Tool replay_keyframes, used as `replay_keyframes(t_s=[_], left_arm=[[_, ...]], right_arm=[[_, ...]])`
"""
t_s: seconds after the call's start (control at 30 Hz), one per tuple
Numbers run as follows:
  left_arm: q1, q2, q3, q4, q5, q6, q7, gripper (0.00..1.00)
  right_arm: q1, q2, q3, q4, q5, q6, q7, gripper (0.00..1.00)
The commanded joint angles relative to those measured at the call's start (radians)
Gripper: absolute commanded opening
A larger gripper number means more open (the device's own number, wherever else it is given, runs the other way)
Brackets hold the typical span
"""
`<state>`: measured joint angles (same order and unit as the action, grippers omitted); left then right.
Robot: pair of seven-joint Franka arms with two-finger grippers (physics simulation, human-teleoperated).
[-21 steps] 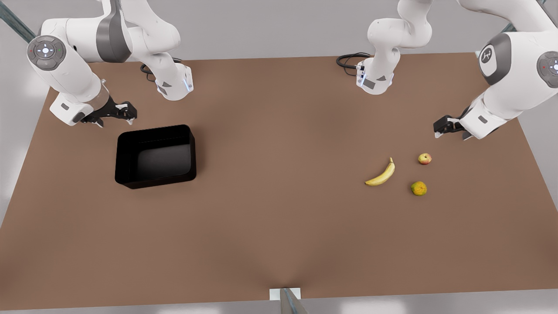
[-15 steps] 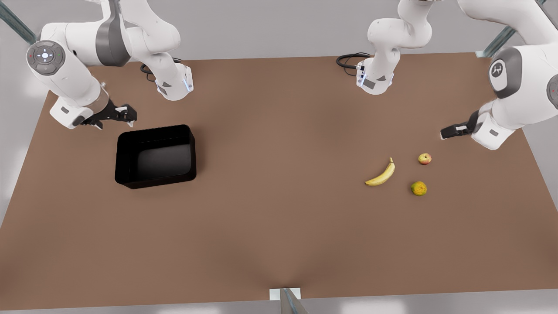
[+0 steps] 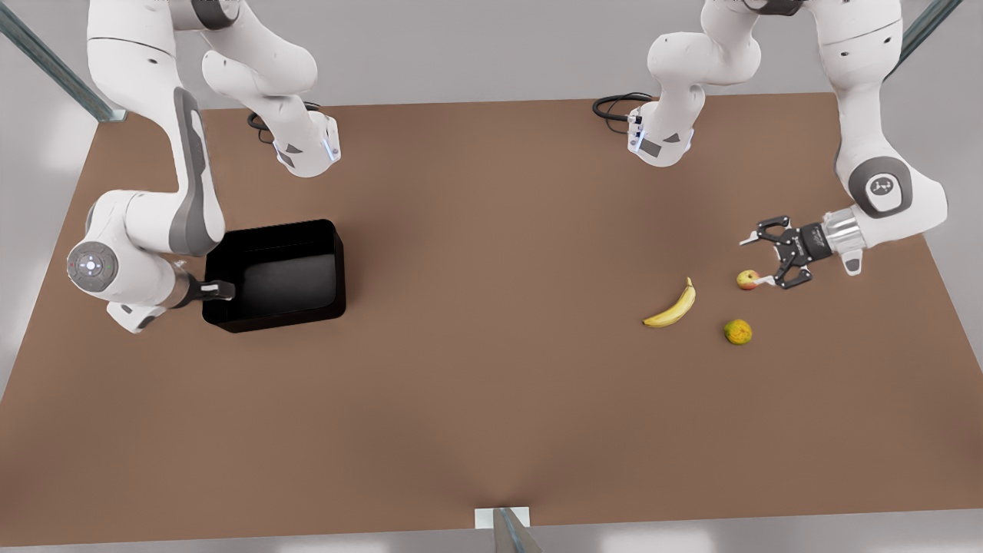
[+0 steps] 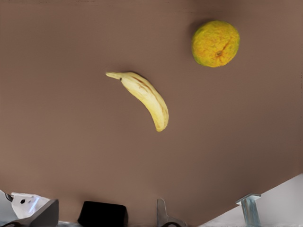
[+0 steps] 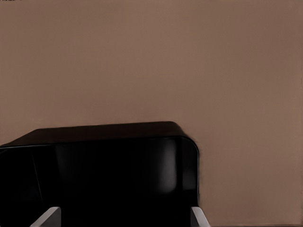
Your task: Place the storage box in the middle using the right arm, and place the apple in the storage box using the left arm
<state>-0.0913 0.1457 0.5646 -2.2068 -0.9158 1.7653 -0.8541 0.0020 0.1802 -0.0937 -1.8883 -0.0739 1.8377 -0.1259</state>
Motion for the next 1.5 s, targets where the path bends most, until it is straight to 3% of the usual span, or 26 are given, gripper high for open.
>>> replay_keyframes(t_s=[0.0, 0.1, 0.23, 0.43, 0.53, 0.63, 0.97, 1.47], left_arm=[[-0.012, 0.005, 0.001, -0.004, -0.167, 0.0, 0.007, 1.0], [0.022, 0.115, 0.001, -0.002, -0.275, 0.006, 0.138, 1.0], [0.042, 0.149, 0.0, 0.001, -0.287, -0.009, 0.193, 1.0], [0.174, 0.29, 0.001, 0.035, -0.308, -0.129, 0.368, 1.0], [0.177, 0.298, -0.003, 0.029, -0.31, -0.153, 0.397, 1.0], [0.177, 0.347, -0.011, 0.035, -0.334, -0.139, 0.428, 1.0], [0.246, 0.5, -0.009, 0.061, -0.353, -0.188, 0.632, 1.0], [0.266, 0.583, -0.011, 0.079, -0.43, -0.198, 0.679, 1.0]], right_arm=[[0.01, 0.002, 0.0, 0.0, 0.0, 0.0, 0.0, 1.0], [-0.019, -0.018, 0.0, -0.049, 0.04, 0.006, -0.001, 1.0], [-0.091, -0.077, 0.0, -0.201, 0.039, 0.14, -0.086, 1.0], [-0.155, -0.074, -0.001, -0.224, 0.029, 0.16, -0.175, 1.0], [-0.174, -0.082, -0.001, -0.278, 0.039, 0.178, -0.176, 1.0], [-0.188, -0.093, -0.001, -0.376, 0.039, 0.307, -0.181, 1.0], [-0.238, -0.028, -0.001, -0.379, 0.039, 0.364, -0.242, 1.0], [-0.247, 0.084, 0.0, -0.379, 0.039, 0.426, -0.293, 1.0]])
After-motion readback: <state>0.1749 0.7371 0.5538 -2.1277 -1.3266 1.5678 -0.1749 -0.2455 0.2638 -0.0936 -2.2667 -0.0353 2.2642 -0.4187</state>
